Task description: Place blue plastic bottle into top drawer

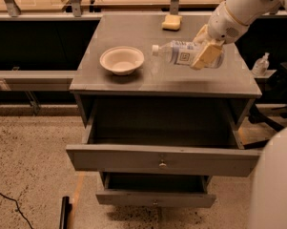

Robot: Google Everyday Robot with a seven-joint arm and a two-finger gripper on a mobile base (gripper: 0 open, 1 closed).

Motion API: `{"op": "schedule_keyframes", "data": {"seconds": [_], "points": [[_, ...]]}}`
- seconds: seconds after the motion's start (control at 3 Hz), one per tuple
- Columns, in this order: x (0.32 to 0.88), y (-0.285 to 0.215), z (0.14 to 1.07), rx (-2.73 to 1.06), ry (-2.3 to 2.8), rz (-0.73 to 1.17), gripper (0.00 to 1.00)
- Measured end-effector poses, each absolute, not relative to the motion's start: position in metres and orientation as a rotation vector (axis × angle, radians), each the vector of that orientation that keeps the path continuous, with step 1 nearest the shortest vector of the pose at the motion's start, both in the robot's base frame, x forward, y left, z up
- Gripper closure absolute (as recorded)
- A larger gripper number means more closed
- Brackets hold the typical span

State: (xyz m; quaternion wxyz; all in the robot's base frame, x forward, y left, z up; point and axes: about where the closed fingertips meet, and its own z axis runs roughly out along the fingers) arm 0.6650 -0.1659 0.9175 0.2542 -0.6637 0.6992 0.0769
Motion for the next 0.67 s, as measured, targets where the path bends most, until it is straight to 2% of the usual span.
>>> {"op": "schedule_keyframes", "data": {"seconds": [0.67], "points": [[0.588, -0.166, 0.893, -1.65, 1.991, 0.308, 1.0]]}}
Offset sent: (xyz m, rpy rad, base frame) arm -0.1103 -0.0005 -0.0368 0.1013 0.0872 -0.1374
